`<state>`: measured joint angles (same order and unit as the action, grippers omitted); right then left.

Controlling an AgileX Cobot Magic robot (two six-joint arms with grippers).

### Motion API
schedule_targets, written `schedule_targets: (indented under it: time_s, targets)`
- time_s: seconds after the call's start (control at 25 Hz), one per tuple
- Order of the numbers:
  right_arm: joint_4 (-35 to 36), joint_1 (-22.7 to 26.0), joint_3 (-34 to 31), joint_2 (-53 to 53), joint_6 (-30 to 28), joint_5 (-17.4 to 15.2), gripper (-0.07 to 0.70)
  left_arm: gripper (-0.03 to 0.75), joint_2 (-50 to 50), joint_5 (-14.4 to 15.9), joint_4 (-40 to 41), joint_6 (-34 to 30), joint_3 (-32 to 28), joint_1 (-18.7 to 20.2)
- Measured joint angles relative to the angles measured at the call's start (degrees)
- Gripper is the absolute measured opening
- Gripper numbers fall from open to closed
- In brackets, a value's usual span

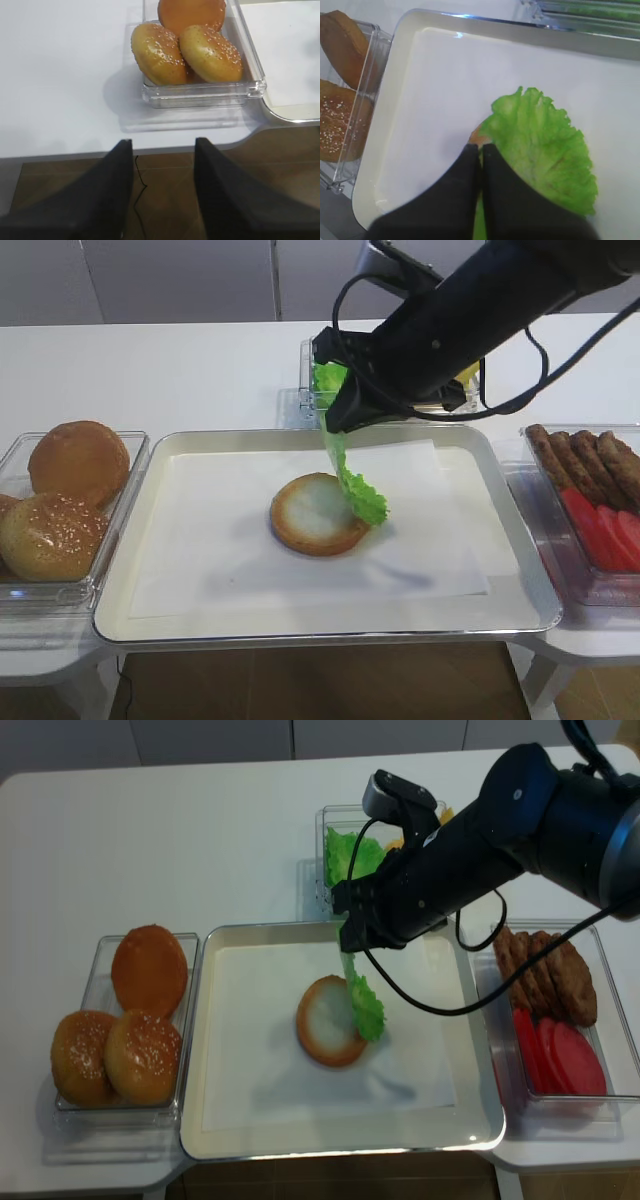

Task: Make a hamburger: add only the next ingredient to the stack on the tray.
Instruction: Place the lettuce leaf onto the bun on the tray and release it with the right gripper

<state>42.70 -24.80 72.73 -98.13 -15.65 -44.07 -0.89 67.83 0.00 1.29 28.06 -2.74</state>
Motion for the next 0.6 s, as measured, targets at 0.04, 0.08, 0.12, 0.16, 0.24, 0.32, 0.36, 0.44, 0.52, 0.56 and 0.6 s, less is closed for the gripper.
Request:
schedule_targets:
  time_s: [0.04,0.08,0.12,0.16,0.24,0.32,0.36,0.44,0.52,0.56,0.6]
  targets:
    - [0.18,0.00,0.00,-0.25,0.00,0.10,0.029,0.302,0.00,0.00,0.00,0.00,0.00,0.00]
    - [0.56,0.00,0.00,-0.39,0.00,0.08,0.029,0.302,0.00,0.00,0.00,0.00,0.00,0.00]
    - [0.80,0.00,0.00,-0.39,0.00,0.08,0.029,0.302,0.00,0.00,0.00,0.00,0.00,0.00]
    - [1.08,0.00,0.00,-0.39,0.00,0.08,0.029,0.302,0.00,0.00,0.00,0.00,0.00,0.00]
    - [1.18,0.00,0.00,-0.39,-0.10,0.12,0.029,0.302,0.00,0.00,0.00,0.00,0.00,0.00]
    - [1.29,0.00,0.00,-0.39,-0.10,0.12,0.029,0.302,0.00,0.00,0.00,0.00,0.00,0.00]
    - [1.43,0.00,0.00,-0.39,-0.10,0.12,0.029,0.302,0.00,0.00,0.00,0.00,0.00,0.00]
    - [2.58,0.00,0.00,-0.75,-0.10,0.12,0.029,0.302,0.00,0.00,0.00,0.00,0.00,0.00]
    - [3.61,0.00,0.00,-1.43,-0.39,0.12,0.029,0.302,0.00,0.00,-0.30,0.00,0.00,0.00]
    - [4.05,0.00,0.00,-1.83,-0.39,0.12,0.029,0.302,0.00,0.00,-0.30,0.00,0.00,0.00]
    - [4.18,0.00,0.00,-2.10,-0.39,0.12,0.029,0.302,0.00,0.00,-0.30,0.00,0.00,0.00]
